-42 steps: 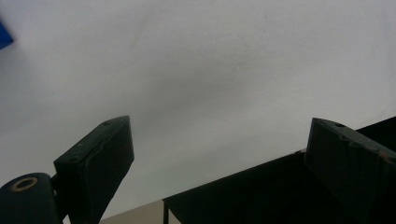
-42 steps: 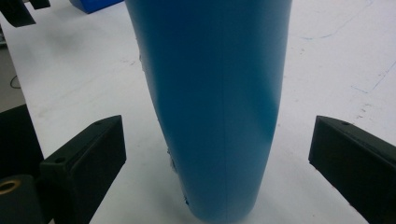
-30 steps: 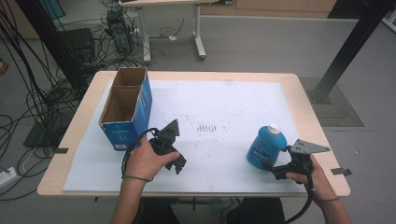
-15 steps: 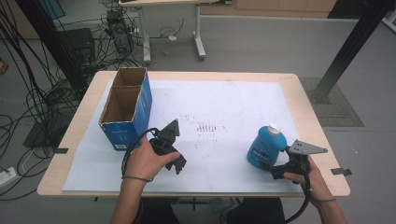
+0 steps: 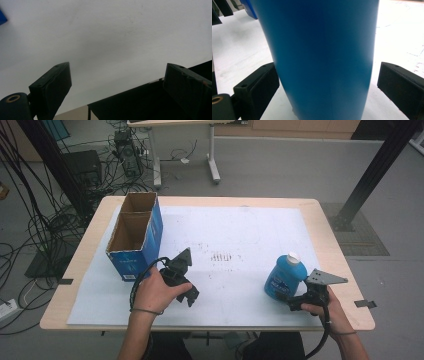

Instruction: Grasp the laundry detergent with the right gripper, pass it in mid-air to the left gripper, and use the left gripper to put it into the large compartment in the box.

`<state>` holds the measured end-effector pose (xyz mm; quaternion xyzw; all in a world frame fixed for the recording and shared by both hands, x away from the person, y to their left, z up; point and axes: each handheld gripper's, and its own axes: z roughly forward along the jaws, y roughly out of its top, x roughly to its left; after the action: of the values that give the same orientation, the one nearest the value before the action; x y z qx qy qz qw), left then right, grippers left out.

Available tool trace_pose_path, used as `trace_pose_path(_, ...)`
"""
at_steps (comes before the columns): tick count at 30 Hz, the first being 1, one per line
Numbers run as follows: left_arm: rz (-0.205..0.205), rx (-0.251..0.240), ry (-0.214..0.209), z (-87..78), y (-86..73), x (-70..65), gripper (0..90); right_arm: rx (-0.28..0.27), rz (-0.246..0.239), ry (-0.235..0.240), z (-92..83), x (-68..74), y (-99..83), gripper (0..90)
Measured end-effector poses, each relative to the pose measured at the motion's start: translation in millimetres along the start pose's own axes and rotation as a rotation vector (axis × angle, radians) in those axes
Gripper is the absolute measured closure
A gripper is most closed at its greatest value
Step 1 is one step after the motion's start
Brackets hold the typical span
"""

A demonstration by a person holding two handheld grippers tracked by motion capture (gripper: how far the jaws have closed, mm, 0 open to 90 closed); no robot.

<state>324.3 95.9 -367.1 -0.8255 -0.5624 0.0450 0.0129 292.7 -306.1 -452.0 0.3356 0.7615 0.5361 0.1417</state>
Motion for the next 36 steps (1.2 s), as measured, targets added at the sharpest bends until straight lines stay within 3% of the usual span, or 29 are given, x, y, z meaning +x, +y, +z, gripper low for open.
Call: trace_pose_path(36, 0.01, 0.013, 0.0, 2.2, 0.1, -1.4, 8.4, -0.005, 0.002, 0.008, 0.4, 1.4, 0.6, 3.7)
